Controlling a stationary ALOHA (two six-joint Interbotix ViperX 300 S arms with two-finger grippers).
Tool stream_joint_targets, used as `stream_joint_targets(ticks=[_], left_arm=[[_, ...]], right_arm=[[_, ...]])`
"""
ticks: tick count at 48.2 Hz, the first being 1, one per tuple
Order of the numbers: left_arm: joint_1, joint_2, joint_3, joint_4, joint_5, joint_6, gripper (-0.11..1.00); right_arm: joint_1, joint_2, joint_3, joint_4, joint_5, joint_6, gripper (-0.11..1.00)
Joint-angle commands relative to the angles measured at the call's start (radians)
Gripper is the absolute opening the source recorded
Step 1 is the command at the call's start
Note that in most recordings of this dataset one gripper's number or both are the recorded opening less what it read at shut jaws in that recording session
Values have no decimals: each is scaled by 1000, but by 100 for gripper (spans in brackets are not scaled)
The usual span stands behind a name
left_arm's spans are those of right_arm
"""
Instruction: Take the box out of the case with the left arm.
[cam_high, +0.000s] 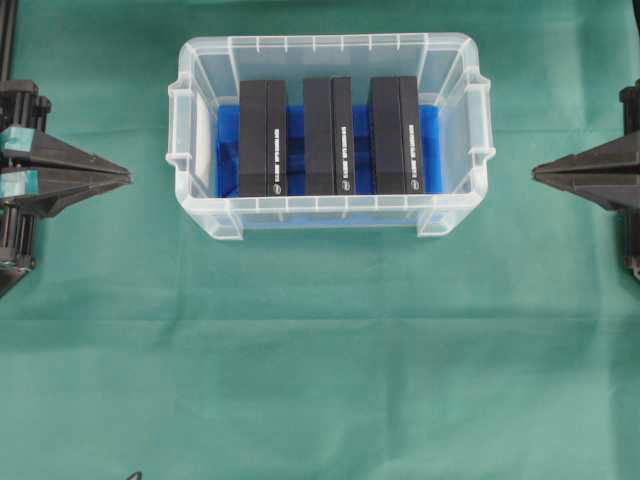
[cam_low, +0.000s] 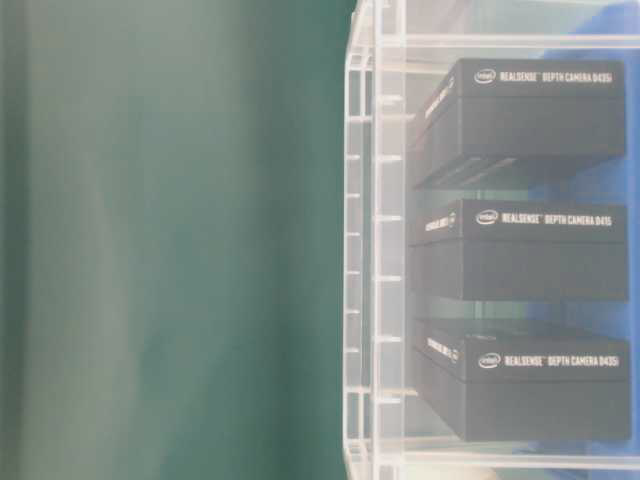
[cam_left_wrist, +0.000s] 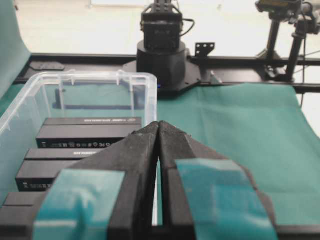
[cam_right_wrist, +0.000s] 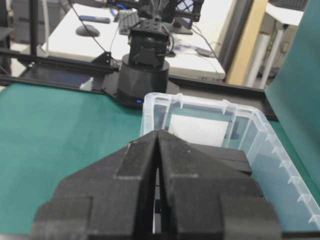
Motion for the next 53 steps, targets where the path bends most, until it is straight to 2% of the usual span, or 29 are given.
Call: stream_joint_targets(ticks=[1, 14, 24, 31, 43, 53], left_arm=[[-3, 8, -29, 18, -2, -3, 1], [-3, 0, -46, 18, 28, -12, 1], [-3, -14, -72, 18, 103, -14, 1], [-5, -38, -167, 18, 215, -12, 1], [-9, -44, -390, 20, 494, -11, 1], [-9, -32, -480, 20, 626, -11, 1]], right_arm=[[0, 6, -14, 5, -2, 6, 2], [0, 14, -69, 5, 176, 8, 2], [0, -9, -86, 5, 195, 12, 2], [0, -18, -92, 5, 204, 12, 2], [0, -18, -140, 5, 258, 14, 2], [0, -18, -170, 5, 345, 12, 2]])
